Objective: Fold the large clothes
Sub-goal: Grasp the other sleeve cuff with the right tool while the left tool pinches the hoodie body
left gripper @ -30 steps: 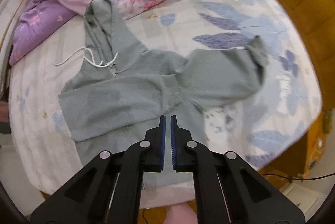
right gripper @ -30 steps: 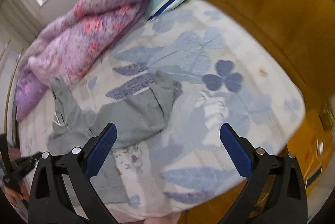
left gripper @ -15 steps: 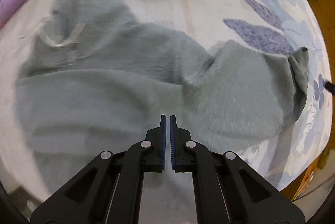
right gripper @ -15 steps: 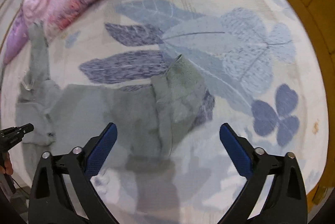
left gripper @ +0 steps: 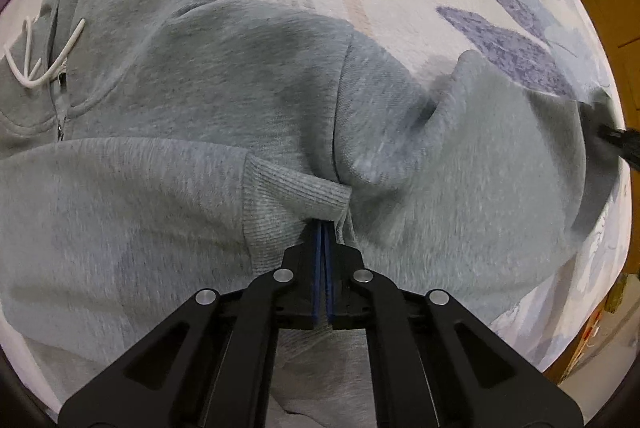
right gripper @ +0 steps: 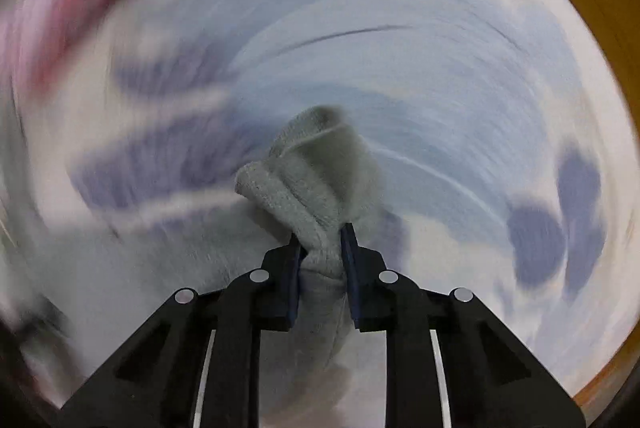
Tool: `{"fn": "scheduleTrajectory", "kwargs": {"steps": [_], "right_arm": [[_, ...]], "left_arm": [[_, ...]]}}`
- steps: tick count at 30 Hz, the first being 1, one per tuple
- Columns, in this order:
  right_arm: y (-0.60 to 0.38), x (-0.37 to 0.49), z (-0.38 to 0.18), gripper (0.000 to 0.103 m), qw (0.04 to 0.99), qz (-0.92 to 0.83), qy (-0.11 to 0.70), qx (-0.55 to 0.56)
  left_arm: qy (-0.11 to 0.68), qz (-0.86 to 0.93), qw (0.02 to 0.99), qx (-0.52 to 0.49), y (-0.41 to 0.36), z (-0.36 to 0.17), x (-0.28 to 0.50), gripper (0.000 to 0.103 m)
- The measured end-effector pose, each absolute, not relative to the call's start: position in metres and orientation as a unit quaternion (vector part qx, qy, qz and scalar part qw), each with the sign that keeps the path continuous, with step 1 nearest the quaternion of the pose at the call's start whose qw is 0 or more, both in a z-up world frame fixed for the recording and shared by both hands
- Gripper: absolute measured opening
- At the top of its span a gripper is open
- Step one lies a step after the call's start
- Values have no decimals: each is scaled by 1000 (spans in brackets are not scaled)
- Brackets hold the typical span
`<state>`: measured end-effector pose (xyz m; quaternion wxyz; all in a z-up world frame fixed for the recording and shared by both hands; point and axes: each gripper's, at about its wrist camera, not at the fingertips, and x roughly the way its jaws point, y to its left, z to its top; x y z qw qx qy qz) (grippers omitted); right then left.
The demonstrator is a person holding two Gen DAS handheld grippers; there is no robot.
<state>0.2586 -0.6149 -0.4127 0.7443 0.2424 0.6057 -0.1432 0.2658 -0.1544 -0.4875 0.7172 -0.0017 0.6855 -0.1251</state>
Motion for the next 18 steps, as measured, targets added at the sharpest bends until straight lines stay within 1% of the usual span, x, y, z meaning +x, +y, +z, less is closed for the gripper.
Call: {"fn": "scheduleTrajectory", "kwargs": {"steps": [3, 4, 6, 7, 9, 10, 11, 12, 13, 14, 16, 17, 18], "right_arm": [[-663, 217, -425, 19, 704, -181, 596, 341], [-675, 207, -435, 21, 686, -190, 596, 371], [-695, 187, -459, 21, 655, -184, 575, 455], [-698, 184, -462, 21, 651, -179, 565, 474], [-703, 184, -464, 26, 648, -168, 553, 496], [-702, 187, -461, 47, 653, -152, 544, 504], [-700, 190, -456, 75, 662, -134, 530, 512], [-696, 193, -451, 84, 672, -123, 519, 513], [-691, 198, -448, 87, 680, -128, 522, 498], [-685, 204, -447, 83, 688, -144, 536, 468], [-676, 211, -447, 80, 702, -155, 542, 435], [-673, 211, -446, 75, 708, -163, 539, 426], [-672, 209, -444, 65, 714, -173, 537, 415]], "left_arm": [[687, -121, 717, 6, -156, -488, 267, 3], [687, -119, 716, 5, -159, -486, 269, 3], [687, -121, 717, 6, -163, -487, 271, 3], [687, -123, 717, 5, -163, -487, 271, 3], [687, -124, 716, 1, -168, -488, 273, 3], [686, -125, 717, -3, -167, -489, 274, 3], [685, -126, 717, -5, -167, -489, 274, 3], [684, -126, 718, -7, -166, -490, 275, 3], [684, -124, 719, -11, -165, -490, 275, 3], [684, -122, 719, -14, -164, -491, 275, 3], [683, -122, 720, -12, -157, -490, 272, 3], [684, -122, 720, -11, -156, -490, 272, 3], [683, -125, 720, -10, -156, -490, 272, 3]]}}
